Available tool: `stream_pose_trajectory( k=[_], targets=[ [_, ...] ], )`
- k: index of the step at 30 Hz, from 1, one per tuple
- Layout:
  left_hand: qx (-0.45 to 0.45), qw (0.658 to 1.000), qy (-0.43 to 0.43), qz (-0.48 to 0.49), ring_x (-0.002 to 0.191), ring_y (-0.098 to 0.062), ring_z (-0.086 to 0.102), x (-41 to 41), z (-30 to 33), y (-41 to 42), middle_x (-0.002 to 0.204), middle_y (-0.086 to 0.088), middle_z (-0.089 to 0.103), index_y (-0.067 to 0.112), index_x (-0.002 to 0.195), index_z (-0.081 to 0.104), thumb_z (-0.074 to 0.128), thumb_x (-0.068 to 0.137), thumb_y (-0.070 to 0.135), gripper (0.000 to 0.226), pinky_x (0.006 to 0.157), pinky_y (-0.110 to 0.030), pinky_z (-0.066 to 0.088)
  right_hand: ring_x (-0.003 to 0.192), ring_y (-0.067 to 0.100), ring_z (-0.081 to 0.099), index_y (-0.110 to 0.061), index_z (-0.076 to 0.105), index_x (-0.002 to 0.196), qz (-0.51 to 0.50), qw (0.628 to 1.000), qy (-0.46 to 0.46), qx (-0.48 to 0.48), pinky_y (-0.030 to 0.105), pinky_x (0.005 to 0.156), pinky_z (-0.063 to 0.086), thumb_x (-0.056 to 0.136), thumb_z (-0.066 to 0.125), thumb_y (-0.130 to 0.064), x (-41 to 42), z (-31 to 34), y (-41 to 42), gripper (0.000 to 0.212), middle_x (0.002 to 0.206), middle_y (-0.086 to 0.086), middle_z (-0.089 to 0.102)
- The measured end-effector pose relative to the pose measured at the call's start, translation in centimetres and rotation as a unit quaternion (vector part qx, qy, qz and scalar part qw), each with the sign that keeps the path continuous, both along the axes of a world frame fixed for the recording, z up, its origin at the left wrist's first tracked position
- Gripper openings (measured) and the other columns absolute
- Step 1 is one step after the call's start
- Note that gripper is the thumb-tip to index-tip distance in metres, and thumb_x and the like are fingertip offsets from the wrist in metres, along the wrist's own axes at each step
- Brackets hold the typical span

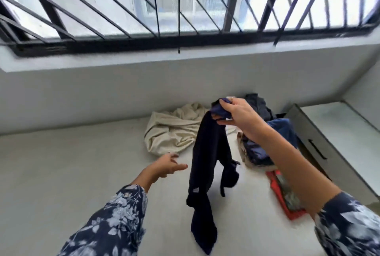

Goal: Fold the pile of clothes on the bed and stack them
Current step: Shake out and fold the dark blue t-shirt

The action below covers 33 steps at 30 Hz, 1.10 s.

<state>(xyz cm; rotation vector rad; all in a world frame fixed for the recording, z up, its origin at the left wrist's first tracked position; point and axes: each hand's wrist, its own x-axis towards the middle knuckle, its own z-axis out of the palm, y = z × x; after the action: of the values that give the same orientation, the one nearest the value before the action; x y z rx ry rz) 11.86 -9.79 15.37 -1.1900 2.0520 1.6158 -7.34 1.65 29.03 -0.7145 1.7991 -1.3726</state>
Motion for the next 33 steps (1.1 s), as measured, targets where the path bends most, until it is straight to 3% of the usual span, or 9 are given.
stream_pose_trajectory(
  k=[3,6,10,16,20,23,26,29,33],
  targets=[
    [-0.025,0.996,0.056,-0.066,0.101,-0.011,0.056,0.3,4.3,0.3,0.12,0.003,0.057,0.023,0.138,0.041,0.073,0.08,0.039,0.068,0.072,-0.018,0.045,0.075,0.01,0.064,-0.018,0.057,0.086,-0.007,0.998,-0.002,-0.055,0.032,0.076,0.055,0.101,0.044,-0.018,2.4,5.9,0.2,0.02,0.076,-0.003,0.068],
    [-0.069,0.989,0.096,-0.088,0.101,-0.008,0.055,0.2,6.3,1.4,0.113,0.009,0.058,0.021,0.13,0.05,0.075,0.08,0.032,0.058,0.076,-0.012,0.042,0.091,0.013,0.063,-0.018,0.059,0.092,-0.004,0.993,0.012,-0.113,0.038,0.087,0.055,0.101,0.046,-0.019,4.6,11.2,0.0,0.015,0.092,0.001,0.066],
    [-0.157,0.979,0.126,-0.009,0.091,-0.016,0.063,0.5,6.5,1.8,0.098,0.001,0.069,0.017,0.103,0.067,0.061,0.088,0.024,0.018,0.075,-0.027,0.05,0.104,0.022,0.061,-0.017,0.061,0.091,-0.006,0.979,-0.009,-0.206,0.046,0.093,0.052,0.099,0.05,-0.018,7.1,17.6,-0.6,0.014,0.098,0.007,0.063],
    [-0.222,0.937,0.243,0.121,0.078,-0.02,0.057,1.9,11.5,-3.7,0.079,-0.001,0.061,0.012,0.085,0.064,0.051,0.092,0.007,0.016,0.072,-0.029,0.041,0.094,0.021,0.065,-0.014,0.061,0.088,-0.092,0.938,-0.016,-0.335,0.044,0.085,0.055,0.099,0.048,-0.017,7.4,24.4,-0.7,0.017,0.083,0.003,0.066],
    [-0.301,0.896,0.277,0.175,0.065,-0.019,0.048,5.0,17.9,-7.8,0.069,0.0,0.054,0.011,0.081,0.055,0.044,0.096,0.006,0.019,0.057,-0.029,0.035,0.101,0.025,0.067,-0.008,0.058,0.103,-0.17,0.907,-0.09,-0.376,0.042,0.076,0.059,0.099,0.05,-0.018,4.8,25.0,-0.3,0.014,0.096,0.009,0.065],
    [-0.377,0.859,0.293,0.186,0.078,-0.024,0.053,6.8,22.9,-9.7,0.08,-0.005,0.058,0.017,0.089,0.054,0.047,0.096,0.014,0.01,0.066,-0.029,0.032,0.096,0.026,0.067,-0.006,0.057,0.1,-0.209,0.891,-0.108,-0.388,0.037,0.068,0.06,0.099,0.048,-0.018,3.6,24.4,0.4,0.015,0.091,0.01,0.063],
    [-0.427,0.831,0.32,0.16,0.086,-0.027,0.056,7.2,27.3,-10.5,0.088,-0.013,0.061,0.016,0.093,0.054,0.049,0.096,0.016,0.005,0.072,-0.031,0.035,0.087,0.025,0.065,-0.008,0.054,0.084,-0.241,0.885,-0.119,-0.38,0.037,0.071,0.06,0.101,0.043,-0.018,2.7,23.4,1.3,0.023,0.086,0.01,0.06],
    [-0.465,0.808,0.345,0.11,0.08,-0.023,0.056,7.1,31.3,-10.1,0.08,-0.004,0.063,0.011,0.091,0.057,0.048,0.094,0.012,0.01,0.073,-0.031,0.038,0.086,0.025,0.063,-0.009,0.052,0.08,-0.282,0.879,-0.135,-0.361,0.042,0.086,0.055,0.101,0.039,-0.017,1.7,22.2,2.1,0.027,0.085,0.012,0.059],
    [-0.5,0.792,0.349,0.026,0.069,-0.015,0.054,5.9,35.7,-9.0,0.073,0.0,0.061,0.022,0.077,0.055,0.051,0.093,0.011,0.019,0.068,-0.028,0.039,0.101,0.025,0.059,-0.009,0.055,0.095,-0.317,0.864,-0.147,-0.363,0.038,0.08,0.054,0.101,0.04,-0.019,0.7,20.0,3.1,0.019,0.095,0.009,0.058]
  ],
)
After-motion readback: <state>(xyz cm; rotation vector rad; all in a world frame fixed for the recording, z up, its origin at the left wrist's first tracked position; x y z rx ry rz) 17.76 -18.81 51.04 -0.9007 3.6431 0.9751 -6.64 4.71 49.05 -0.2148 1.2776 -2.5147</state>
